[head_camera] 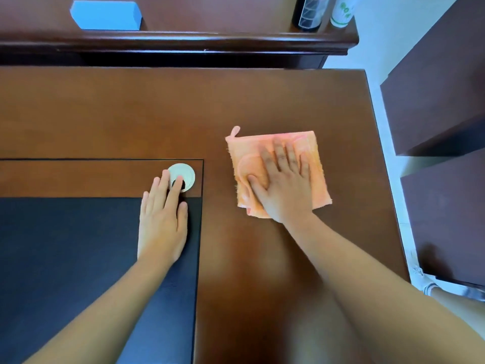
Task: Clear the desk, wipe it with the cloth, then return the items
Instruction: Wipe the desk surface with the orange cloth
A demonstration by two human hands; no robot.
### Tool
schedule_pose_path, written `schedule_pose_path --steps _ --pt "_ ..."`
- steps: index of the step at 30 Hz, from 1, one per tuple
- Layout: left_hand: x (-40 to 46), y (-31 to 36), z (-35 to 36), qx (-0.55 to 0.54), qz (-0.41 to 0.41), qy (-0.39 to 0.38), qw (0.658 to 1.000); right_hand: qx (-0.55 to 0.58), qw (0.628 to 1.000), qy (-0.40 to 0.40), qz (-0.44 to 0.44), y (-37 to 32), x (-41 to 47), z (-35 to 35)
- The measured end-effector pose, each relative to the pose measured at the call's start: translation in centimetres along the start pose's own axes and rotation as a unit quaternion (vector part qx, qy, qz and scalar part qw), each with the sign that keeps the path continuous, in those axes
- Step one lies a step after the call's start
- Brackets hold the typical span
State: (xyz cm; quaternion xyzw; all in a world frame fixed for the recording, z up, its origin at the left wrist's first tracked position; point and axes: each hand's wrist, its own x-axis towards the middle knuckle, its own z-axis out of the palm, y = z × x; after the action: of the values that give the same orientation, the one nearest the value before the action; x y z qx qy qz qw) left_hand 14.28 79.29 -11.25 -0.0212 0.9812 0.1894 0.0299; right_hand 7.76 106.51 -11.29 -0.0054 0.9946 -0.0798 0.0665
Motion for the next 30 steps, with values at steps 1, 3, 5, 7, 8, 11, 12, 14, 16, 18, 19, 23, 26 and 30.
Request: schedule_pose_path --steps 1,3,5,7,8,11,12,14,16,18,19,23,26,30 --pt "-1.0 -0.3 0.1 0.012 0.005 -0.001 1.000 -0.003 1.000 -0.001 0.020 1.6 -0.5 -0.3" --pt "-2.0 -0.4 0.4 0.026 0.009 0.006 1.000 -0.011 0.998 -0.008 0.062 5.1 -1.4 -0.8" --pt "-2.0 -0.4 0.6 0.025 0.007 0.019 0.999 -0.016 0.994 -0.011 0.107 8.5 -2.4 -1.4" --pt "-1.9 -0.5 0.9 0.028 0.009 0.027 0.999 -0.009 0.989 -0.008 0.147 11.1 -3.5 -1.8" --pt "-1.9 -0.6 0.9 0.031 0.013 0.029 0.999 -0.003 0.986 -0.004 0.166 11.9 -4.0 -2.0" --pt "-1.8 -0.7 1.0 0.041 0.022 0.031 0.998 0.007 0.974 0.018 0.226 11.5 -4.6 -2.1" --pt "-1.8 -0.7 1.1 0.046 0.023 0.031 0.998 0.007 0.969 0.025 0.246 10.7 -4.5 -2.0" --pt "-1.8 -0.7 1.2 0.054 0.024 0.033 0.998 0.008 0.958 0.036 0.283 8.5 -4.2 -1.6" --pt "-1.8 -0.7 1.2 0.058 0.027 0.034 0.997 0.009 0.956 0.036 0.290 5.8 -4.1 -1.2" --pt "-1.7 -0.7 1.2 0.060 0.029 0.034 0.997 0.001 0.964 0.027 0.265 2.8 -4.0 -0.6" --pt "-1.7 -0.7 1.2 0.062 0.029 0.033 0.997 -0.006 0.969 0.023 0.245 1.0 -4.1 -0.2" --pt "-1.8 -0.7 1.1 0.068 0.030 0.031 0.997 -0.010 0.989 0.022 0.149 -6.3 -4.3 1.6" --pt "-1.8 -0.7 1.1 0.060 0.027 0.025 0.998 0.008 0.995 0.024 0.093 -11.4 -5.0 2.9" --pt "-1.9 -0.7 0.8 0.065 0.042 0.015 0.997 0.015 1.000 0.011 0.020 -13.3 -5.9 3.7"
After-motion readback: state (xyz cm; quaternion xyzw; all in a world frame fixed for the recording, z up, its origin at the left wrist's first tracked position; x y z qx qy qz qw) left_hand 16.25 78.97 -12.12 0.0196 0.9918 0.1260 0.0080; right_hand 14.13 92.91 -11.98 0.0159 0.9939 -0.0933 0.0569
